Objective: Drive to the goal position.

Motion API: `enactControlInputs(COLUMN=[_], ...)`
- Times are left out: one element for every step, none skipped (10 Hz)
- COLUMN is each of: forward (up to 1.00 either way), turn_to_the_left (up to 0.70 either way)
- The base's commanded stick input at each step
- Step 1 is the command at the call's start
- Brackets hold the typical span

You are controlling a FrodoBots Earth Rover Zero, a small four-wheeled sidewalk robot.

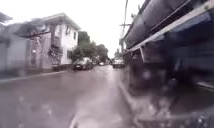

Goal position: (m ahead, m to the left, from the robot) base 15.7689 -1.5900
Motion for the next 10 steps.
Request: enactControlInputs(forward=[1.0,1.0,1.0,1.0,1.0,1.0,1.0,1.0,1.0,1.0], turn_to_the_left=[0.0,0.0,0.0,0.0,0.0,0.0,0.0,0.0,0.0,0.0])
